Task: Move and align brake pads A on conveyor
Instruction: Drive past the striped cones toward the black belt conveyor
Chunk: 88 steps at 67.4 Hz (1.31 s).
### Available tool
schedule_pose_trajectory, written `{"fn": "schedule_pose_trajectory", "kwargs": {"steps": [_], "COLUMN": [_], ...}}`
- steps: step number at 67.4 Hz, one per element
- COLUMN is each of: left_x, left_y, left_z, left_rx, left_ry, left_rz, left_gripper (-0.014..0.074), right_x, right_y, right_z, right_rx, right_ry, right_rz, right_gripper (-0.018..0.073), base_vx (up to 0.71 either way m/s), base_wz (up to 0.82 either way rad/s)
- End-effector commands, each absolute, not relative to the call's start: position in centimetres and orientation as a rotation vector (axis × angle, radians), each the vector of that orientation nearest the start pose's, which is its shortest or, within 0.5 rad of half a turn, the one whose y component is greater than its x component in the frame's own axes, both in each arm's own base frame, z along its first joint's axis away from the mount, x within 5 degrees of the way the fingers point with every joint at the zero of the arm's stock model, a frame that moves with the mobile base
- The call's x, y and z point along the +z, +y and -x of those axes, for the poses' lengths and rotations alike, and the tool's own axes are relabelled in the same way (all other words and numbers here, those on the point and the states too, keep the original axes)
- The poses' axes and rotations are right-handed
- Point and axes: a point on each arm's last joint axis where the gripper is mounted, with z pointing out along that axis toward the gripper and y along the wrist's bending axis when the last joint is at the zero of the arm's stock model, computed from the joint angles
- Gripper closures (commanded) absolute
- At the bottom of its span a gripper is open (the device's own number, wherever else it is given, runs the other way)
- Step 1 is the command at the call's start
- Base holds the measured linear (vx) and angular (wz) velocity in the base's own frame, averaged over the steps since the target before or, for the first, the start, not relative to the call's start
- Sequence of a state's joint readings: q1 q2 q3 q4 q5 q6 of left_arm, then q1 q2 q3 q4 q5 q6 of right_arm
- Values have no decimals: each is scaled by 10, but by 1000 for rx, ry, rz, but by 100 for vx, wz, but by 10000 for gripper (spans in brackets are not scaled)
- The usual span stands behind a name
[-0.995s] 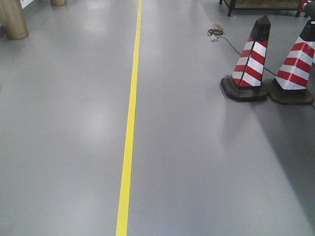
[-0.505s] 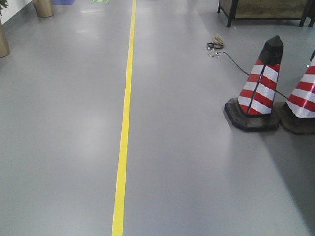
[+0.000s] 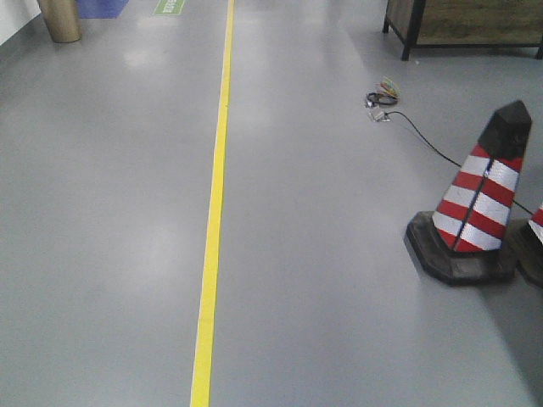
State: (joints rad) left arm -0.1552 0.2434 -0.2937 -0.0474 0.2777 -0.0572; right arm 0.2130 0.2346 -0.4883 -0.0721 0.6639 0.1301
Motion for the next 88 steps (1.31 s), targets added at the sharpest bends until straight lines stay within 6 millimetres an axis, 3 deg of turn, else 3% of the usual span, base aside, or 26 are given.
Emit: {"fn": "schedule_pose_trajectory", "kwargs": {"steps": [1, 64, 88], "left_x": [290, 290, 290], "left_y": [-12, -12, -12], "left_z": [-70, -70, -70], "left_rx": [-221, -221, -221], "left_ry": [1592, 1592, 1592], "left_rz": [-44, -44, -44], "left_gripper": [603, 603, 603], "right_x": [319, 319, 319], "right_y": [7, 7, 7], "right_z": [-51, -51, -51], "right_rx": [153, 153, 153], "right_ry": [1778, 1777, 1777], "right_rz": [106, 106, 106], "right_gripper": [571, 571, 571], "base_vx": [68, 58, 34], "base_wz": [4, 1, -37]}}
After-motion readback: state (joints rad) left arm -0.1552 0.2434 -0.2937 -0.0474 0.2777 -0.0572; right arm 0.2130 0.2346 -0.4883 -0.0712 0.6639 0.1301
